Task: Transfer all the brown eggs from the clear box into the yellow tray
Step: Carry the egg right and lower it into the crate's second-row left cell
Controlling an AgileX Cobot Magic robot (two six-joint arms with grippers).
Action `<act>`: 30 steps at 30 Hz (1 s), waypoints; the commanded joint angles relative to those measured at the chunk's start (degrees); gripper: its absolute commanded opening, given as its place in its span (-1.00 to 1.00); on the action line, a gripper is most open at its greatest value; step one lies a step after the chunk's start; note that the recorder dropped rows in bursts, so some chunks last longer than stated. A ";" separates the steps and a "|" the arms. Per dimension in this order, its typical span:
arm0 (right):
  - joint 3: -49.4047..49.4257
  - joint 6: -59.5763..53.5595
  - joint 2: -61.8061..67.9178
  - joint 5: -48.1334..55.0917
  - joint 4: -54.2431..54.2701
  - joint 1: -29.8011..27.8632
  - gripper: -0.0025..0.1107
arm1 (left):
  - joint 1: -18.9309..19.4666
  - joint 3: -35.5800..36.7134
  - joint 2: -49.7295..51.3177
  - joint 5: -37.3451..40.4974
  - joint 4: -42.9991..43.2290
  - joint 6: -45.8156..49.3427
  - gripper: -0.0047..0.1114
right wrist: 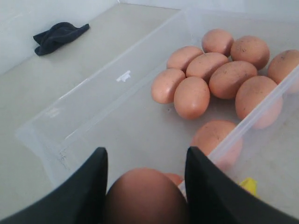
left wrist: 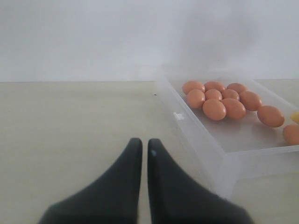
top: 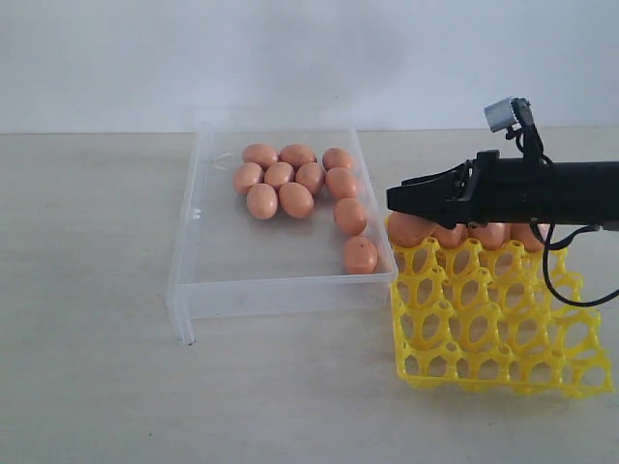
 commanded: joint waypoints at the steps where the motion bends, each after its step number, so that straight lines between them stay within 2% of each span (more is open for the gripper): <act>1: -0.75 -0.51 0.00 -1.60 -0.03 0.13 -0.96 | 0.20 0.15 -0.12 -0.07 -0.14 0.13 -0.85; 13: -1.53 -0.51 0.00 -12.12 -1.45 5.25 -0.96 | 0.20 0.15 -0.12 -0.07 -0.14 0.13 -0.85; 30: -1.53 -0.39 0.00 -11.70 -4.63 5.25 -0.96 | 0.20 0.15 -0.12 -0.07 -0.14 0.13 -0.85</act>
